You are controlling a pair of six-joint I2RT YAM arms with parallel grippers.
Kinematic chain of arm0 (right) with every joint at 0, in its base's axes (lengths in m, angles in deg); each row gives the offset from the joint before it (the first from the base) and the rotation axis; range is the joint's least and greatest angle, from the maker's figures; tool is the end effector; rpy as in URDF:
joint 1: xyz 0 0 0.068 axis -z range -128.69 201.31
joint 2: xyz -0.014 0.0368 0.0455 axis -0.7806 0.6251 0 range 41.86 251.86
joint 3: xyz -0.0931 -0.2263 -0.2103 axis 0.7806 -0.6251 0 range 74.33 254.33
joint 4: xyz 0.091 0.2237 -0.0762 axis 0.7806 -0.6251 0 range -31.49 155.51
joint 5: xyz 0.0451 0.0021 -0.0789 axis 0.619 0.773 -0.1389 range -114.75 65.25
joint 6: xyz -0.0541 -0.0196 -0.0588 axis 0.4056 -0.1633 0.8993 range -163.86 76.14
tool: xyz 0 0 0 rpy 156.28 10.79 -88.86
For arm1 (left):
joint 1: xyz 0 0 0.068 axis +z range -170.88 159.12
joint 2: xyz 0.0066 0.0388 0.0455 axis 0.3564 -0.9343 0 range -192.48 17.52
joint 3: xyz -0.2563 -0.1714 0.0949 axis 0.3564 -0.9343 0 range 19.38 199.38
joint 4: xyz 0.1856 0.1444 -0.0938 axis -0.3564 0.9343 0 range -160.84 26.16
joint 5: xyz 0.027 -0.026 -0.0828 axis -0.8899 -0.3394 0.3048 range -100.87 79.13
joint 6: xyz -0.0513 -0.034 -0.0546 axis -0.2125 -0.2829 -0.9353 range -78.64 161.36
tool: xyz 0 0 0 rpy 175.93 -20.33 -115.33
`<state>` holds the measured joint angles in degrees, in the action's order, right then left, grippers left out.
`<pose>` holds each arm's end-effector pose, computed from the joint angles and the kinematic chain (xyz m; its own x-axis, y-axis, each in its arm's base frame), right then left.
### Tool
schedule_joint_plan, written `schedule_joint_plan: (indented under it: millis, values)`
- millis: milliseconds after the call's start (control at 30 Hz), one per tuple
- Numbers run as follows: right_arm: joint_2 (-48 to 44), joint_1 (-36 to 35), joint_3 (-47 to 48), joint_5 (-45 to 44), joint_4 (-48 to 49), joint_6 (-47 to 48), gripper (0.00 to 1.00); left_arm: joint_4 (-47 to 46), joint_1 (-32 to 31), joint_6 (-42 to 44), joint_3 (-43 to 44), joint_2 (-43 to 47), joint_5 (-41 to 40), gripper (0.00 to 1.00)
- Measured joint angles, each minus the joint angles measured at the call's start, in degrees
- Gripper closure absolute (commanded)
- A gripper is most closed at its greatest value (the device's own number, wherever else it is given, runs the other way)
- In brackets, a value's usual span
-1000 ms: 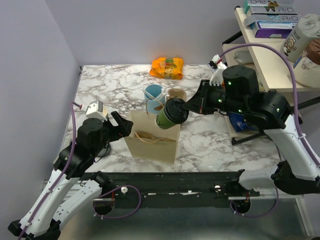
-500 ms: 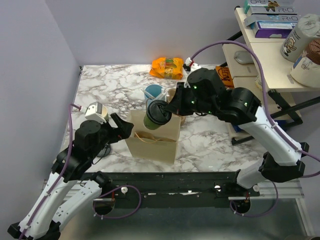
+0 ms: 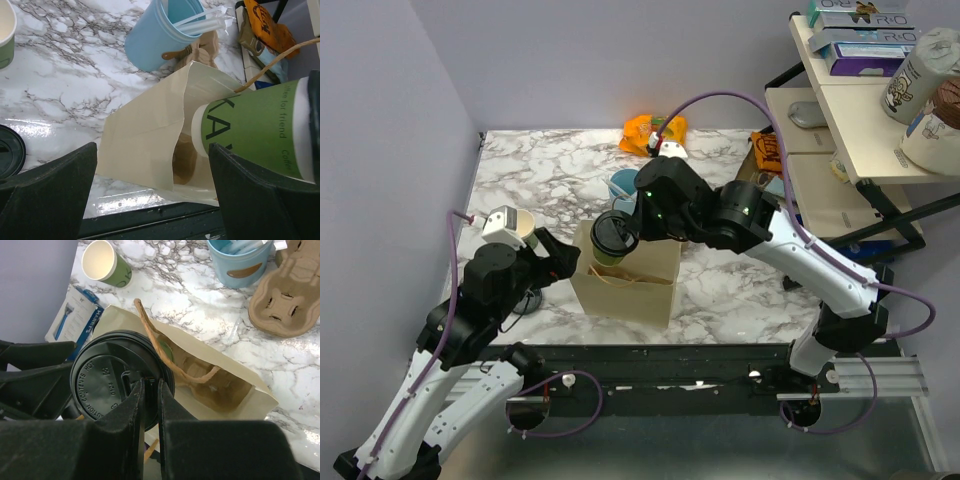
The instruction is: Pack the takeout coffee
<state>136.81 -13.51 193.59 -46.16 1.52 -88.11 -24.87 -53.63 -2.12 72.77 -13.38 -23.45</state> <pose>0.1709 0.3021 0.4897 -0.6991 0.0399 -0.7139 -0.3283 0.8690 0.3701 0.0729 -0.0284 0.3637 -0.4909 -0.4827 -0.7253 0.0306 0.8224 -0.5681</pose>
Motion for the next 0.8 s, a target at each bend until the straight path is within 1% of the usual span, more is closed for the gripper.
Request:
schedule_joint_plan:
  millis: [200, 400, 800]
  values:
    - [1.88, -2.49, -0.39, -3.41, 0.28, -2.43, 0.99, 0.24, 0.00, 0.07, 0.28, 1.84, -1.16, 0.01]
    - [4.09, -2.86, -0.87, -4.55, 0.17, -4.11, 0.99, 0.26, 0.00, 0.15, 0.61, 3.15, -2.10, 0.01]
    - [8.50, -3.28, -1.09, -4.70, -0.20, -4.28, 0.99, 0.24, 0.00, 0.20, 0.61, 2.14, -2.16, 0.01]
